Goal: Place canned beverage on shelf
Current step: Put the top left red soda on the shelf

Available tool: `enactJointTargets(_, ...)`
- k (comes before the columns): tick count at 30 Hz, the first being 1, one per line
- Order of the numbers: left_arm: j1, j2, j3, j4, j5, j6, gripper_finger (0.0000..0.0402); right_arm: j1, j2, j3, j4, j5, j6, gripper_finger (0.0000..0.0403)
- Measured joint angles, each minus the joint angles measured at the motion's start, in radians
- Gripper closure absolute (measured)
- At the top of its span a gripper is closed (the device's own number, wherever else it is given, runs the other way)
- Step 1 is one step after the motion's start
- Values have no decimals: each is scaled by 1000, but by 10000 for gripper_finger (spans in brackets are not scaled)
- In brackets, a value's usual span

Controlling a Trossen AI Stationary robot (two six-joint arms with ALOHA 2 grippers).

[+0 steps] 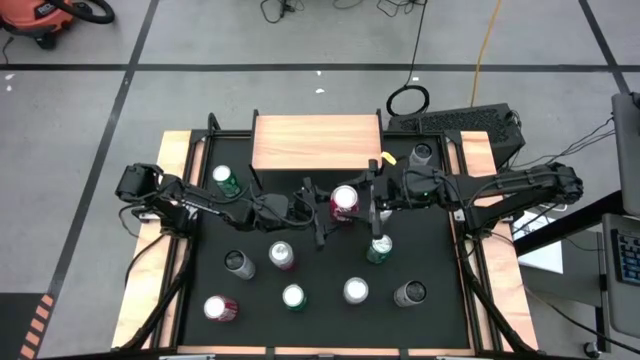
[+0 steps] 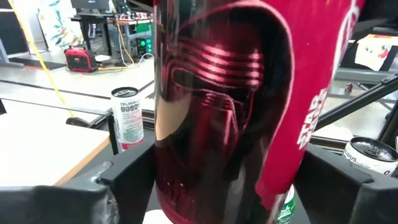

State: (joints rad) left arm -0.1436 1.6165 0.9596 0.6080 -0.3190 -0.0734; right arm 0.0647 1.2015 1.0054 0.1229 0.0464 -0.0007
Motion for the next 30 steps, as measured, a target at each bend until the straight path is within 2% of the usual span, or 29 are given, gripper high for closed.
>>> enactJointTargets(6, -4, -5, 1, 12, 33, -1, 9, 0, 3, -4, -32, 0, 0, 132)
enactJointTargets(14, -28, -69, 1, -117, 27, -28, 13, 1, -18, -4, -39, -5, -1, 131)
enactJointTargets(24, -68, -167, 1, -359, -44, -16, 13, -8, -91, -2, -79, 5, -22, 130)
enactJointTargets(30, -65, -176, 0, -382, 52, 76, 13, -40, -104, -2, -137, 5, -72, 130)
